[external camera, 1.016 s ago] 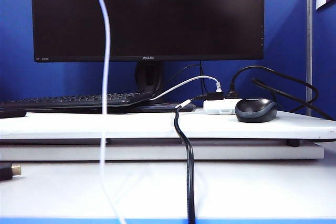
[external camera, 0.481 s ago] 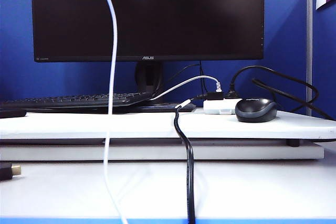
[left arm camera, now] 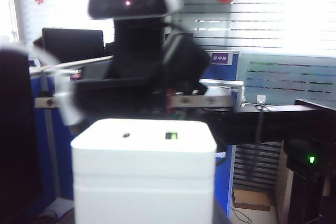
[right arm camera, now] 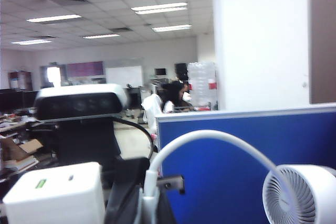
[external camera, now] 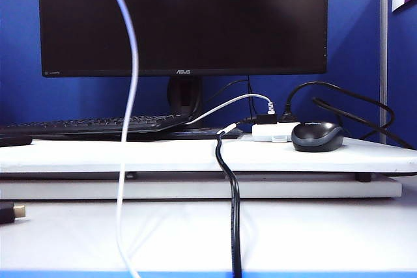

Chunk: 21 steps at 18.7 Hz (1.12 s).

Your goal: Pick up the Type-C charging cable and the charging base, insert one end of the Type-C charger into the corresponding slot on the base, and finally place the plugged-in charger back on the table.

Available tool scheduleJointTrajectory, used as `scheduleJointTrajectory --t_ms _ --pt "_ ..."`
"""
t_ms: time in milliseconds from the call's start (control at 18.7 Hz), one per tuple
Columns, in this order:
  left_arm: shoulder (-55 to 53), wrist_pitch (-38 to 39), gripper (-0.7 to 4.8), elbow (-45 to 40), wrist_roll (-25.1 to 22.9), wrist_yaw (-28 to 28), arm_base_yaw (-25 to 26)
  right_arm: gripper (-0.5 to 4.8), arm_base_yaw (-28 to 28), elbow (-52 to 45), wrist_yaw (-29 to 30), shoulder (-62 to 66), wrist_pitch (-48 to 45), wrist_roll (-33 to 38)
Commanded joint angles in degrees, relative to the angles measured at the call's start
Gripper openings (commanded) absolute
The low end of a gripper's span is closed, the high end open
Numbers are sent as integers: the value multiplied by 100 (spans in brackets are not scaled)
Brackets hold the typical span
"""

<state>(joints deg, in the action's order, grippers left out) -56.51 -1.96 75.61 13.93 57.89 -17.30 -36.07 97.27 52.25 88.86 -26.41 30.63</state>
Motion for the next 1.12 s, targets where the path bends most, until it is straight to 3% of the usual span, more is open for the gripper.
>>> scheduleJointTrajectory --t_ms 53,214,428,748,855,1123 --pt "9 -203 -5 39 -20 -240 7 -2 131 20 96 -181 389 -87" --pt "11 -361 -5 39 -17 -1154 4 -2 94 17 529 -181 442 -85" --pt "7 -439 -5 39 -20 -2538 4 -2 81 17 656 -181 962 -87" --pt "-39 -428 -5 39 -17 -2658 4 -2 -339 17 -4 -164 1458 -638" --pt "-61 -393 -5 39 2 -2420 4 -2 -481 15 -601 -164 1569 -717" --pt "-66 -271 -5 39 4 -2295 4 -2 -518 15 -634 -164 1722 -715"
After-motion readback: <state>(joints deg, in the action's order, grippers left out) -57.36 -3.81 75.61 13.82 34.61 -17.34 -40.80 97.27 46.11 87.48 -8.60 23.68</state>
